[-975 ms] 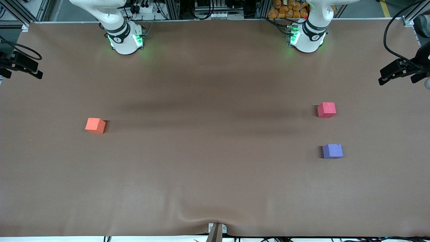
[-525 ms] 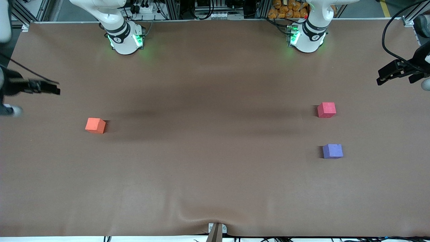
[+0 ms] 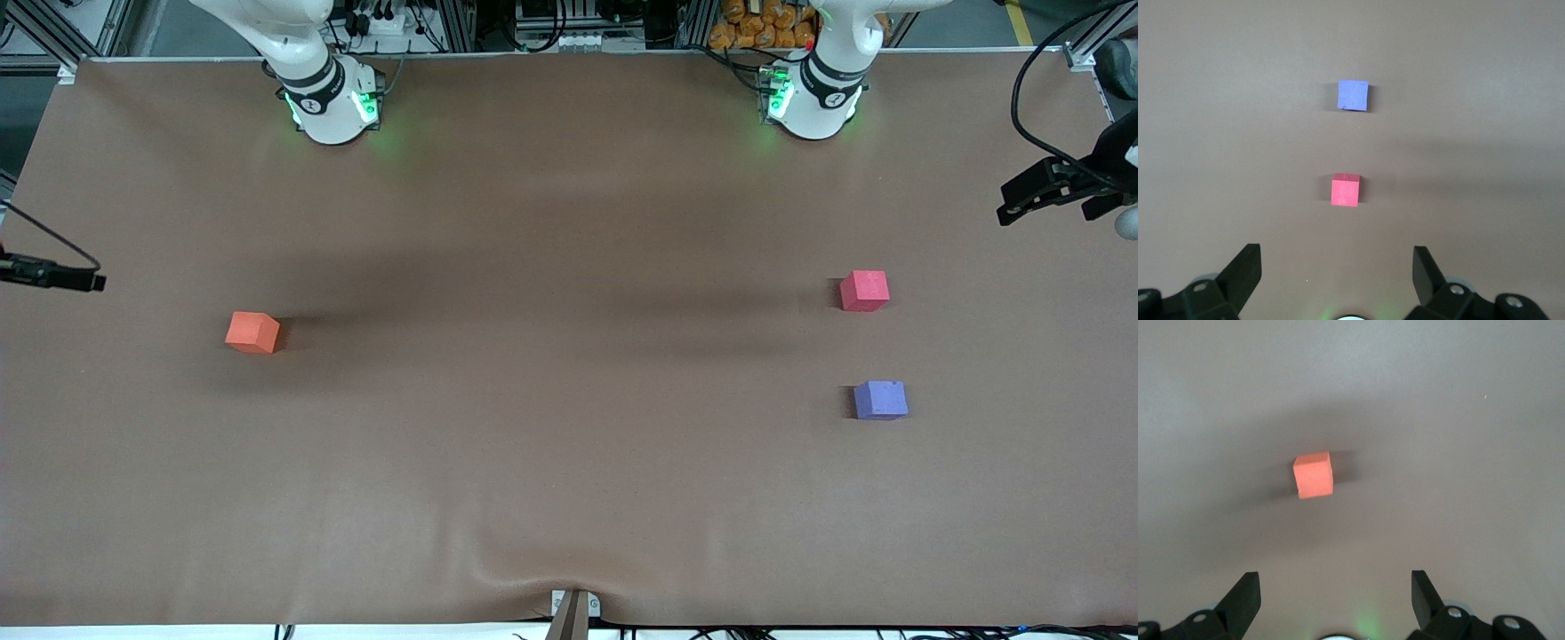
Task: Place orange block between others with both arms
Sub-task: 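Reach the right gripper toward the orange cube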
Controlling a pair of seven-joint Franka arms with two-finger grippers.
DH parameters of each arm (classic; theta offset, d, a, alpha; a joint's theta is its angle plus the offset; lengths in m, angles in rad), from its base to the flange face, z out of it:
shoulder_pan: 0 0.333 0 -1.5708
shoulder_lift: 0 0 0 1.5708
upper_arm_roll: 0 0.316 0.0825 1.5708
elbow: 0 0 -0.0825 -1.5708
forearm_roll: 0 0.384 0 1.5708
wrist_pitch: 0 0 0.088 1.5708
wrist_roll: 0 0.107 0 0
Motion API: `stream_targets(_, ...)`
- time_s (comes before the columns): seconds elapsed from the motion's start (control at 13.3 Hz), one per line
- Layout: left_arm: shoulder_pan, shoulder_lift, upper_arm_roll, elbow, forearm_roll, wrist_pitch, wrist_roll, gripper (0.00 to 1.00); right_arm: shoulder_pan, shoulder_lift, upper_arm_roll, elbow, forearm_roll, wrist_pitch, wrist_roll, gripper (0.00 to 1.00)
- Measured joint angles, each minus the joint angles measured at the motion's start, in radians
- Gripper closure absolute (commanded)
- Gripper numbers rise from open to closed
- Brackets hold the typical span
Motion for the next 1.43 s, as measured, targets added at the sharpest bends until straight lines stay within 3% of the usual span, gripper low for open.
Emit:
stream_targets(0.53, 0.0, 0.0, 0.0, 0.0, 0.0, 0.006, 0.001, 0.0, 0.033, 0.15, 0.02, 0.0, 0.003, 0.081, 0.0, 0.0)
stream_targets(1.43, -0.005, 0.001, -0.003, 0.0, 0.0, 0.007, 0.002, 0.0, 0.109, 0.162, 0.024, -0.042, 0.063, 0.06, -0.001, 0.0)
